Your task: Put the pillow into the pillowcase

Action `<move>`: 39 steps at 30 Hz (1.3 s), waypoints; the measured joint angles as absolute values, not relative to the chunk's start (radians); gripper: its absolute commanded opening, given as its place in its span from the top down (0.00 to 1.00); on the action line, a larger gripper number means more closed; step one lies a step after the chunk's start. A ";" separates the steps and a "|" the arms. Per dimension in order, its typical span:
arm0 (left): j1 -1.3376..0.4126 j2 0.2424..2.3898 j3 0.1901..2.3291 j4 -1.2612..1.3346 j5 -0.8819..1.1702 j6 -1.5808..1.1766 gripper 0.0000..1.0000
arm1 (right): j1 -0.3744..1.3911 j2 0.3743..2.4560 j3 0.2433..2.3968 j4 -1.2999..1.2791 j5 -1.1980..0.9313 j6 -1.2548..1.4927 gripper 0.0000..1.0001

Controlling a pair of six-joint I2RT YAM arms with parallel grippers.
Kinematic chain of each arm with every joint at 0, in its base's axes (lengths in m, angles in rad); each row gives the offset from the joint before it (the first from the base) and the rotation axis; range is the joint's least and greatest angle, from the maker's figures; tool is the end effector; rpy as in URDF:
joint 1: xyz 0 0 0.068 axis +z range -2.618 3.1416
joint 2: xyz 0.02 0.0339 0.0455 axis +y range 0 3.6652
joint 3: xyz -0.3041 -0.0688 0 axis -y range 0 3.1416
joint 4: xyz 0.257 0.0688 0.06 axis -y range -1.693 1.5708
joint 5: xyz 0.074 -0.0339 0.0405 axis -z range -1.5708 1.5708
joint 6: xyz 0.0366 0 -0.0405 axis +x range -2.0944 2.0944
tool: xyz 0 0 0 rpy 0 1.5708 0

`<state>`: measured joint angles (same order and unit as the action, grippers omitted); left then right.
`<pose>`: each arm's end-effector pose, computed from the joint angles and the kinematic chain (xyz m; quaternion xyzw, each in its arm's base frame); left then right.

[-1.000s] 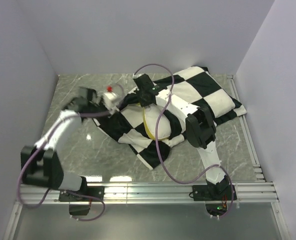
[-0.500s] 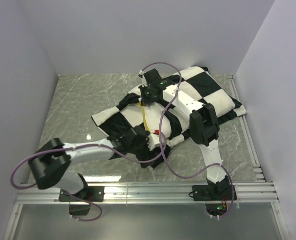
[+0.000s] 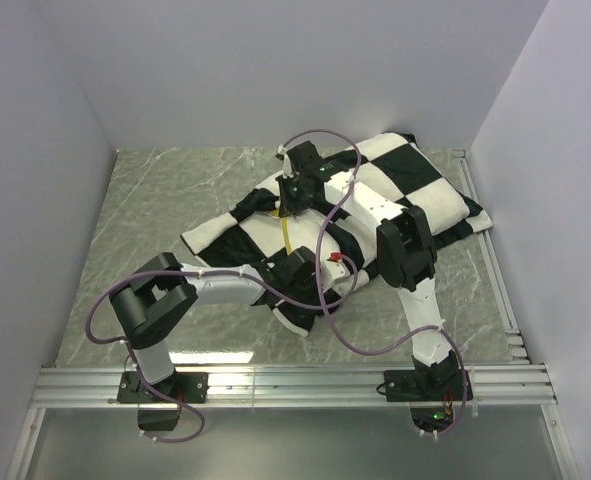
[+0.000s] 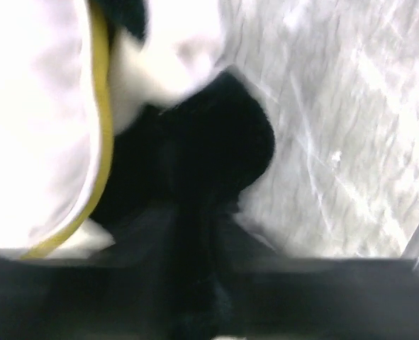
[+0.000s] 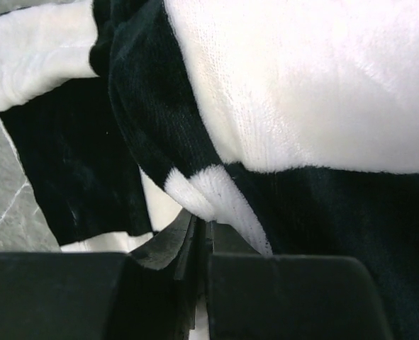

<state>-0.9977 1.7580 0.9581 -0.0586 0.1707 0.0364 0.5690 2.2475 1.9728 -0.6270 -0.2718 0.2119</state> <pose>0.1958 -0.3148 0.1864 0.4874 0.7971 -0.2315 0.2711 0.4512 0.3002 0.2529 -0.2100 0.9131 0.2422 0.2521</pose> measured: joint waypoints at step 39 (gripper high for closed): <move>-0.508 1.084 0.981 -1.191 0.458 0.643 0.21 | 0.667 2.074 1.900 -0.826 -0.438 -0.016 0.44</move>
